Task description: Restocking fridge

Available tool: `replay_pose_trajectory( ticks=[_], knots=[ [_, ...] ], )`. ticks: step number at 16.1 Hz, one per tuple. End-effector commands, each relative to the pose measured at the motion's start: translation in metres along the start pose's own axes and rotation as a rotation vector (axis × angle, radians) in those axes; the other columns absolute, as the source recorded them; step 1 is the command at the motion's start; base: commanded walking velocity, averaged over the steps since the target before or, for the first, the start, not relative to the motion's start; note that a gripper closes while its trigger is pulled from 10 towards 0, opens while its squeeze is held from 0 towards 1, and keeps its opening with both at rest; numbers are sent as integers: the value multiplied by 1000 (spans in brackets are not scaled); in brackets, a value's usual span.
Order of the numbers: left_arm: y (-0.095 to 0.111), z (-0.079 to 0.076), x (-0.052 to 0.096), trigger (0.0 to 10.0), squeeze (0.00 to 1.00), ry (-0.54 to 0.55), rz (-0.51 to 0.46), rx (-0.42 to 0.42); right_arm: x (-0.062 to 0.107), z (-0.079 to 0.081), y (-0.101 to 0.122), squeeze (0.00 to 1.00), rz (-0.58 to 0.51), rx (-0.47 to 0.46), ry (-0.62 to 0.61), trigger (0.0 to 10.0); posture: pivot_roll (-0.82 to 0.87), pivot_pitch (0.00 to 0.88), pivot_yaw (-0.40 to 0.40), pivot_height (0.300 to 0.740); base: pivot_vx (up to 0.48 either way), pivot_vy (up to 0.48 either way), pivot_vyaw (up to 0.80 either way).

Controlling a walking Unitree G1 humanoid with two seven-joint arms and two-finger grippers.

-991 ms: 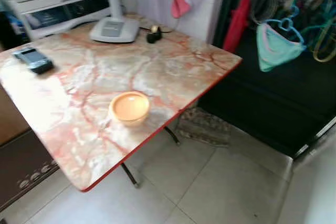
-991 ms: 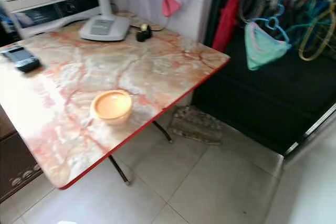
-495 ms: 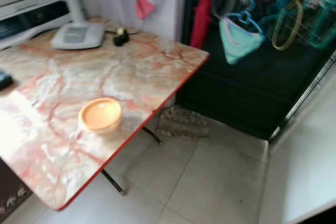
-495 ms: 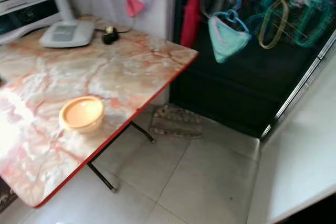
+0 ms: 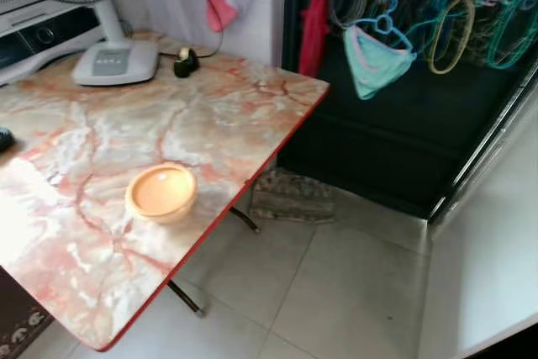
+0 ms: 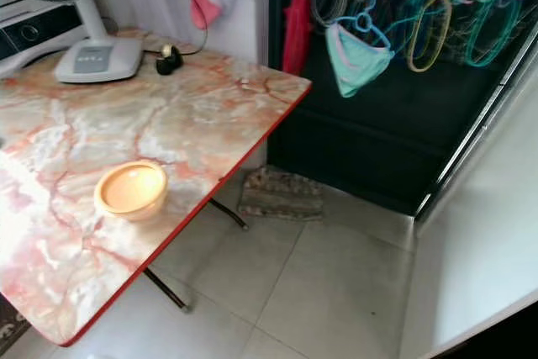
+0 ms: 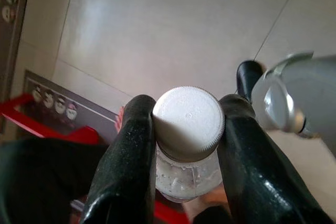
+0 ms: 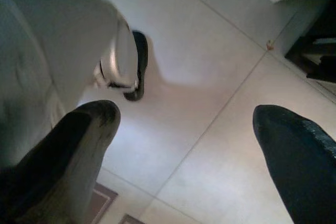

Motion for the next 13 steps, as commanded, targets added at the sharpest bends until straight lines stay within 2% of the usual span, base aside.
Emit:
replay_pose_trajectory(
  ticks=[1, 3, 6, 11, 13],
  knots=[
    [4, -4, -1, 10000, 0, -16, -10, -26, 0, 0, -1, 0, -2, 2, 4, 10000, 83, 0, 3, 740, 0, 0, -800],
    [5, -2, -1, 10000, 0, -8, -8, -18, 1, -1, 0, 0, 2, 50, 12, 10000, 98, 0, -7, 740, 0, 0, -800],
    [-4, 2, 0, 10000, 0, 7, 12, -24, 1, -3, 0, 0, 1, 52, 8, 10000, 105, 0, -18, 740, 0, 0, -800],
    [-11, 2, 1, 10000, 0, 1, 34, -28, 1, -4, -1, 0, 4, 48, 5, 10000, 96, 0, -21, 740, 0, -324, -800],
    [-9, 2, 1, 10000, 0, 2, 26, -26, 1, -4, 2, 0, -15, 27, 3, 10000, 99, 0, -22, 740, 0, -334, 0]
  ],
)
Point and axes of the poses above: a point about 5 cm out from each wrist's last joint towards the gripper, its own x axis pointing back from the gripper into the wrist, its own y axis along the axis of the wrist's last joint, z = x × y, the point moved 1 cm from there along -x, pointing out of the wrist towards the gripper, and after that the axes turned 1 degree about x, right-handed, at the moved point
